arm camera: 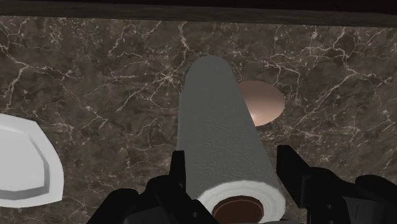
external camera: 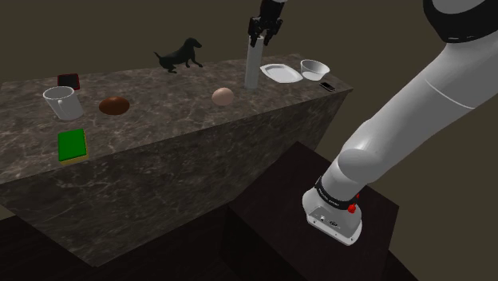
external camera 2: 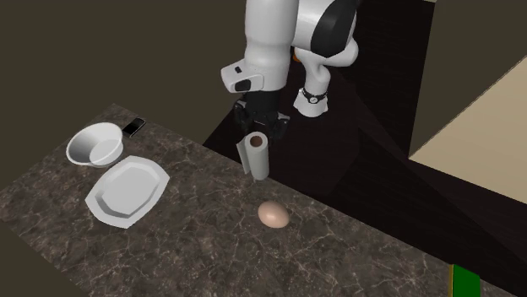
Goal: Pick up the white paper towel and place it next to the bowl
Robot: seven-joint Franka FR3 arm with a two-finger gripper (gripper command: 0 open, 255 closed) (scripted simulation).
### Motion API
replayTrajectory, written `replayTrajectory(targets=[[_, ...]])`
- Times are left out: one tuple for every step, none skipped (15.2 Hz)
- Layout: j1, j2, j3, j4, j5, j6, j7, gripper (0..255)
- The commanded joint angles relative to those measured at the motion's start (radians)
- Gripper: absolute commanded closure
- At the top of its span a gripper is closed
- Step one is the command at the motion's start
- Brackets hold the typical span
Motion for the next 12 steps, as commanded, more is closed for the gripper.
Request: replayTrajectory(targets=[[0.001,0.001,0.001,0.029,0.001,-0.028,0.001,255],[0.001,0.001,0.002,0.042,0.001,-0.041,0.001,255],[0.001,0.000,0.002,0.055,0.001,-0.055,0.002,255],[0.002,0.000,0.002,0.068,0.001,-0.068,0.002,255],[0.002,0.000,0.003,0.082,0.001,-0.082,0.002,255],[0.002,0.001,0.003,0.095,0.001,-0.095,0.002,255],[0.002,0.001,0.003,0.109,0.001,-0.109,0.001,255],[0.002,0.002,0.003,0.124,0.002,-0.122,0.001,255],[0.003,0.003,0.003,0.138,0.002,-0.136,0.001,255],[0.003,0.004,0.004,0.153,0.002,-0.149,0.001,255],[0.003,0.006,0.004,0.168,0.003,-0.163,0.001,255],[0.003,0.008,0.004,0.183,0.003,-0.177,0.001,255]])
